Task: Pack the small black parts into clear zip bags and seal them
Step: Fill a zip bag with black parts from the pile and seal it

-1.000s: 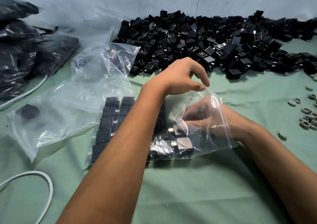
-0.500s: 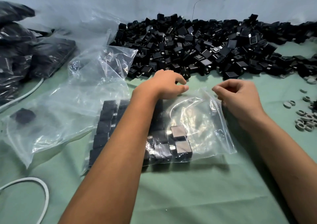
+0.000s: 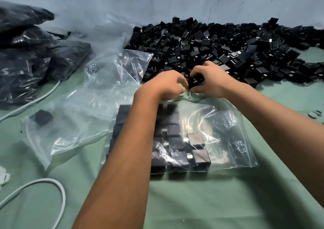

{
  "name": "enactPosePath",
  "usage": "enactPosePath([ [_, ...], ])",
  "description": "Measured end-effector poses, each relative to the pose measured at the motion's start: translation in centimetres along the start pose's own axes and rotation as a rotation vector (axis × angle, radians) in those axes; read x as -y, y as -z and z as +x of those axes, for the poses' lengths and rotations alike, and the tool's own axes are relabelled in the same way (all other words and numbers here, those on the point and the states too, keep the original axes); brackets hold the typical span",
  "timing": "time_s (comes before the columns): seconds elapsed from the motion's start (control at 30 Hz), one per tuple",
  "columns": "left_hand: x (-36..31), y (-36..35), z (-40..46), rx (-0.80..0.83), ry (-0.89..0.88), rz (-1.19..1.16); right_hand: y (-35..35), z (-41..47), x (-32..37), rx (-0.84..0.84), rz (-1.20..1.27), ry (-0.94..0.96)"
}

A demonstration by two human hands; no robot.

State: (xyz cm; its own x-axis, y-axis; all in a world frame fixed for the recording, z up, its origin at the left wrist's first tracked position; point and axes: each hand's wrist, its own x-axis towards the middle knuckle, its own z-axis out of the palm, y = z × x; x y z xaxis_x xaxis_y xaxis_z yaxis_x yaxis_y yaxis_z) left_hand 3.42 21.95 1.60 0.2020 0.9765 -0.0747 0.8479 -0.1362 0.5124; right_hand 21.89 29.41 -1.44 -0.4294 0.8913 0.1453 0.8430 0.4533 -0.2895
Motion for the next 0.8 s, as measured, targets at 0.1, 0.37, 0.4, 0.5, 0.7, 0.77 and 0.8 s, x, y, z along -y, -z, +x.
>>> enactPosePath([
  [0.1, 1.2, 1.6, -0.6, -0.061, 0.003, -0.087, 0.0, -0.7, -1.2, -0.072, 0.005, -0.060],
  [0.37, 4.7, 4.0, -2.0, -0.371, 0.125, -0.365, 1.1, -5.2, -3.7, -0.274, 0.232, -0.300],
  [0.4, 4.7, 4.0, -1.9, -0.394, 0.127, -0.393, 1.1, -6.2, -3.9, -0.329, 0.288, -0.334],
  [0.5, 3.1, 3.6, -1.8, -0.305, 0.050, -0.438, 0.6, -9.2, -3.8, -0.391, 0.559, -0.378],
  [0.7, -3.2, 0.4, -0.9, 0.091, -0.214, -0.349, -1.1, -12.3, -2.6, -0.424, 0.674, -0.244],
  [0.77, -4.5, -1.2, -0.3, 0.141, -0.258, -0.211, -1.0, -12.4, -2.5, -0.431, 0.679, -0.225],
  [0.8, -4.9, -1.9, 0.1, 0.150, -0.258, -0.151, -0.9, -12.4, -2.7, -0.419, 0.663, -0.220],
])
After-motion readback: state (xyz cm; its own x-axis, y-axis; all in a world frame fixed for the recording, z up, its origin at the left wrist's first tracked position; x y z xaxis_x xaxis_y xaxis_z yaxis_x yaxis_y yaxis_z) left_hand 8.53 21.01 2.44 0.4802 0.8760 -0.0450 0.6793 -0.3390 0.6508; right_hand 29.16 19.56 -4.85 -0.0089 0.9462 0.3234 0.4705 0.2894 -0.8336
